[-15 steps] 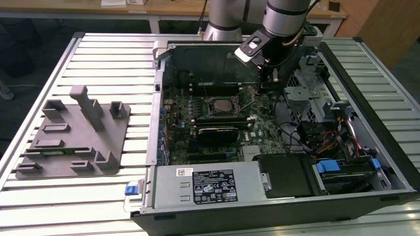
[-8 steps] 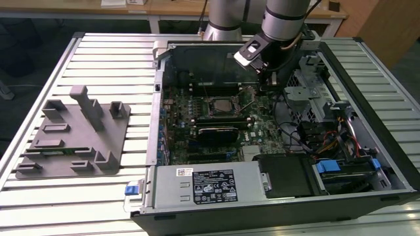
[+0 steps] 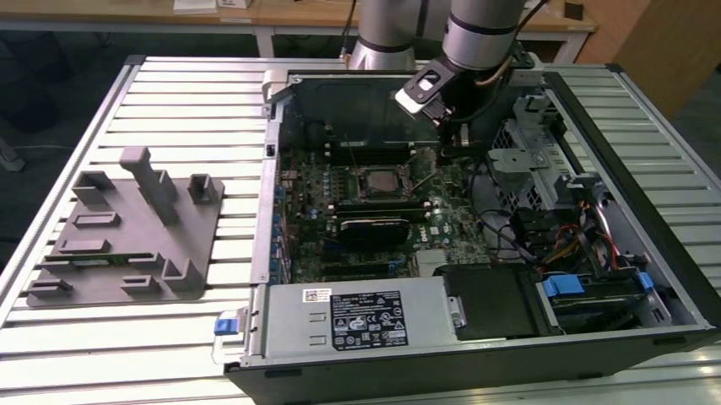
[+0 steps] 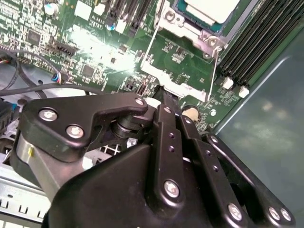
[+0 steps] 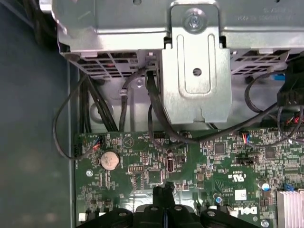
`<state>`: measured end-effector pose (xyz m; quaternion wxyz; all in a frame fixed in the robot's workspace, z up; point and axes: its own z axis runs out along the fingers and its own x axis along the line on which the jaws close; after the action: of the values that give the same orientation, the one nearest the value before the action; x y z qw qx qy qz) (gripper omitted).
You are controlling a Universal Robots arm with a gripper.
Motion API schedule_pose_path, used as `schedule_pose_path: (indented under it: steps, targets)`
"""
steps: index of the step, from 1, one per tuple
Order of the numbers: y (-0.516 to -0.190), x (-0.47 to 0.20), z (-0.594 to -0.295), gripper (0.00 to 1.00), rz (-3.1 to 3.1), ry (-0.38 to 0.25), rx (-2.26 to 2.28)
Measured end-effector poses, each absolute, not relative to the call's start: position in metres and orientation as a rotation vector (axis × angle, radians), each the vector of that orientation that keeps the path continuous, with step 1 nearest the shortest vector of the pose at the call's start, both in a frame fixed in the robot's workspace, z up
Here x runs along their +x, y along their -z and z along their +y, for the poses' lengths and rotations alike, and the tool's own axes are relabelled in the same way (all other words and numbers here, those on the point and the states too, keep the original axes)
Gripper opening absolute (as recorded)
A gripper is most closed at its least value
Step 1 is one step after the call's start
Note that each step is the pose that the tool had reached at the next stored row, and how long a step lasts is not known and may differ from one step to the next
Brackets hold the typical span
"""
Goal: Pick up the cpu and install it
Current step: 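Close the cpu cover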
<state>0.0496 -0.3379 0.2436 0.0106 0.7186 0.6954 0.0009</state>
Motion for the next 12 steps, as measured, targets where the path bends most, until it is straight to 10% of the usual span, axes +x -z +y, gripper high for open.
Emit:
schedule_pose_path:
  steps: [12]
  targets:
    - [-0.243,0.025,-0.338,0.11,2.17,-0.003,2.242]
